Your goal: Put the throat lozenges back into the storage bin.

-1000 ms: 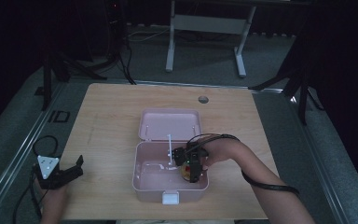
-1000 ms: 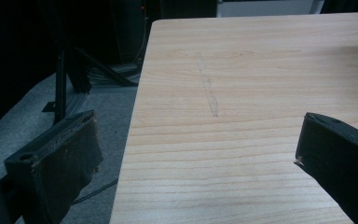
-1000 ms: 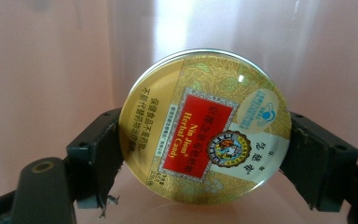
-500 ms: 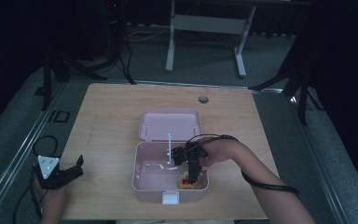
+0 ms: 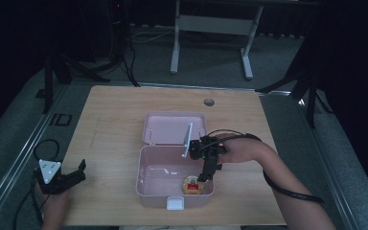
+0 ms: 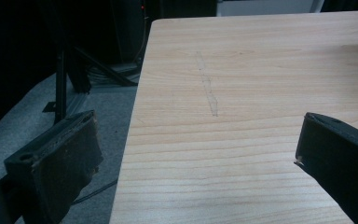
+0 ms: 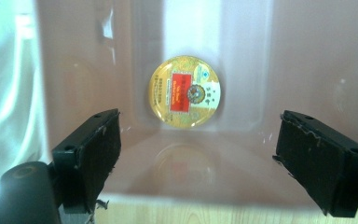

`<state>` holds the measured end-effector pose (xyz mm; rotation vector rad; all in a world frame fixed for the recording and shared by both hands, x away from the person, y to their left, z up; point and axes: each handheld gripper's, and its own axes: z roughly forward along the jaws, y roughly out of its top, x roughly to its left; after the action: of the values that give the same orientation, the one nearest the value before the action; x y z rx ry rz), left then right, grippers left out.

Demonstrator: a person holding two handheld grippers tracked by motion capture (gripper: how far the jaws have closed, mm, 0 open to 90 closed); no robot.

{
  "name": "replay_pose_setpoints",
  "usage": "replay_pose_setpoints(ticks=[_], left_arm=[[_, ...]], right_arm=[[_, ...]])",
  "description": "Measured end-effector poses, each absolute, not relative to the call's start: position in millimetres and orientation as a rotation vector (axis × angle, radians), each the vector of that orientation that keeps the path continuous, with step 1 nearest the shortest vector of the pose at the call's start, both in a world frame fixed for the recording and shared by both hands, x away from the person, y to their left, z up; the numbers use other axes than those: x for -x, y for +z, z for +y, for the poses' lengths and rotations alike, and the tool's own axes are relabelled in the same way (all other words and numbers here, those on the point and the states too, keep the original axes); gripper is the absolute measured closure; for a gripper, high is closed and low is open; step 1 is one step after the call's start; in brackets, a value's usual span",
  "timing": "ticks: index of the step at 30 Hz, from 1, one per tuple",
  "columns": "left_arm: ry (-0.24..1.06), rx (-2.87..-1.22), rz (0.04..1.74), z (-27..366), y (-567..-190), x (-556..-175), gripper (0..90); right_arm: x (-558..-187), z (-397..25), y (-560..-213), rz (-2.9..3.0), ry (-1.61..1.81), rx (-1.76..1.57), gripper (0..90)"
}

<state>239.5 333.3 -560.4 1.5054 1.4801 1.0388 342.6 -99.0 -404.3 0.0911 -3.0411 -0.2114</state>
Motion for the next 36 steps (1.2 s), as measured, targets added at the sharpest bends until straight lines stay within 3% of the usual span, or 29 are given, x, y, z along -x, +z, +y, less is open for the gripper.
replay_pose_setpoints(ticks=[7,15,27,36], left_arm=[[1.040,-1.506,1.479,333,-560,-240,0.4],[1.041,-1.511,1.480,333,-560,-240,0.4],[1.041,-1.512,1.479,333,-560,-240,0.4],[1.038,-1.510,1.480,333,-560,-240,0.4]], right_arm=[[-342,-139,-390,-3.056,-0.289,-0.022,13.1],[-350,-179,-401,-3.071,-0.311,0.133,13.3],[-380,-229,-476,-3.079,-0.571,0.495,13.1],[-388,-262,-514,-3.098,-1.074,0.958,12.1]])
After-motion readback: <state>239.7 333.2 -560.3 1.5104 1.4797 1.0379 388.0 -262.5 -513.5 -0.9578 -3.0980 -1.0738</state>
